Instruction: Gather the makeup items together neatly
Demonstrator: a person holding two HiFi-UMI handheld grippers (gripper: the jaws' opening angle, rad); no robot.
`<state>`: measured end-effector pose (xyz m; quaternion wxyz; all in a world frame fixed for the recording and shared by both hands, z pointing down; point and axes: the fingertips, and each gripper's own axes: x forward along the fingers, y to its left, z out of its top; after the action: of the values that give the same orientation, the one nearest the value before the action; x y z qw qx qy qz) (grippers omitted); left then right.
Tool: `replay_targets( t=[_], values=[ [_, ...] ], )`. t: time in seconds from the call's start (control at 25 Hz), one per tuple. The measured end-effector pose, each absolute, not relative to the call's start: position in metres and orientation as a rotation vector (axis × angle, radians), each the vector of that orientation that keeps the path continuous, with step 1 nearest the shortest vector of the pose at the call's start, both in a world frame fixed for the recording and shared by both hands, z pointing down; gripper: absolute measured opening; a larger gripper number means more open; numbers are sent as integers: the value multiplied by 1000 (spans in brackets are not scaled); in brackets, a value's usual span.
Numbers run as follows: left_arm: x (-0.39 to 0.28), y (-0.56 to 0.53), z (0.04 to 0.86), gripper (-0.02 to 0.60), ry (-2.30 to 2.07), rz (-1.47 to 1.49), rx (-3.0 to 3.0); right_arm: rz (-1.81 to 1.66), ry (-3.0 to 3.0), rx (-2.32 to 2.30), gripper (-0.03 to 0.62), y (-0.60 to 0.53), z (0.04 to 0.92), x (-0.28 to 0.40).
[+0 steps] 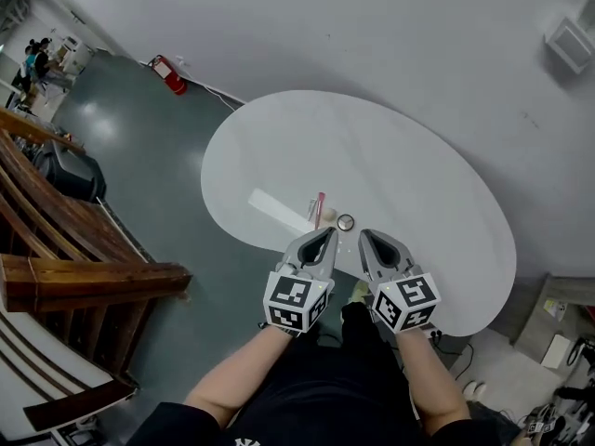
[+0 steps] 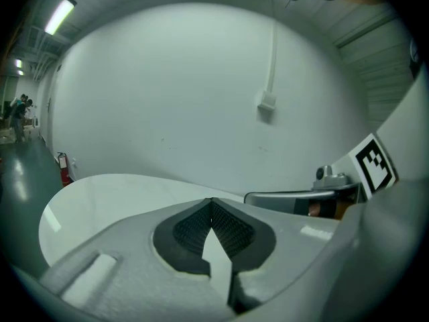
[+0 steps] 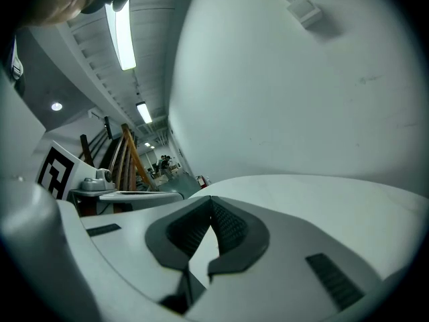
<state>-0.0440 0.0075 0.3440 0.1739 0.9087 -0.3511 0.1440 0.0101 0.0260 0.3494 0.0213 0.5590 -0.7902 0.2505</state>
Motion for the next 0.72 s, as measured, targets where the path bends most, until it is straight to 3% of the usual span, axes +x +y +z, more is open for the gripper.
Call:
replay_targets(
  t=[0.72],
  values=[
    [-71, 42, 239, 9, -711, 237, 2704, 560, -2412, 1889, 14, 52, 266, -40]
  ],
)
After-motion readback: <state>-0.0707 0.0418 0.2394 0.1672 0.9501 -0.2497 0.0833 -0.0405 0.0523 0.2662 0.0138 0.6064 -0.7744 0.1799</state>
